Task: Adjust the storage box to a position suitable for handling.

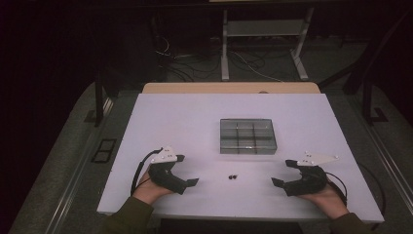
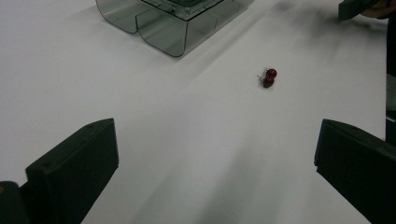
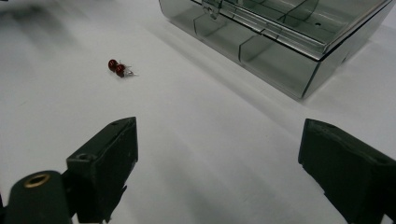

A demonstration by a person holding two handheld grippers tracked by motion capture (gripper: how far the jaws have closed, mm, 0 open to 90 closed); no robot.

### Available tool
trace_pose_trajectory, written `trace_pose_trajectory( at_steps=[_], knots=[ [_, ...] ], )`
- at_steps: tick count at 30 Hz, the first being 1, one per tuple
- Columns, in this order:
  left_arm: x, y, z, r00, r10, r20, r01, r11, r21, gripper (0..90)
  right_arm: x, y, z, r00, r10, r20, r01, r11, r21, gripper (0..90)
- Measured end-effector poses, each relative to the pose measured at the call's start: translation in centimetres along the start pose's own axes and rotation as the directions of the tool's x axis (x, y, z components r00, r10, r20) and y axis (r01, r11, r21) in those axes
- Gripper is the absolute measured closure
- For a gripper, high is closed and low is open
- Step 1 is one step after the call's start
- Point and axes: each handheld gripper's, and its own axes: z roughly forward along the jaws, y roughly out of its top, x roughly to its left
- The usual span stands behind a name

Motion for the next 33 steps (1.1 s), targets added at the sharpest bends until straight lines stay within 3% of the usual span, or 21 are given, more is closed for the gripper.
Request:
trace_pose_trajectory(
  at_steps=[8, 33],
  knots=[
    [0.1, 0.1, 0.1, 1.0, 0.0, -0.001, 0.0, 1.0, -0.002, 0.0, -0.3, 0.3, 0.0, 0.9999, 0.009, -0.007, -0.009, 1.0, 0.0, 11.4],
    [0.1, -0.1, 0.1, 1.0, -0.007, -0.003, 0.007, 1.0, -0.006, 0.0, -3.7, 4.1, 0.9, 0.9992, 0.039, -0.001, -0.039, 0.999, -0.013, 11.6]
  ],
)
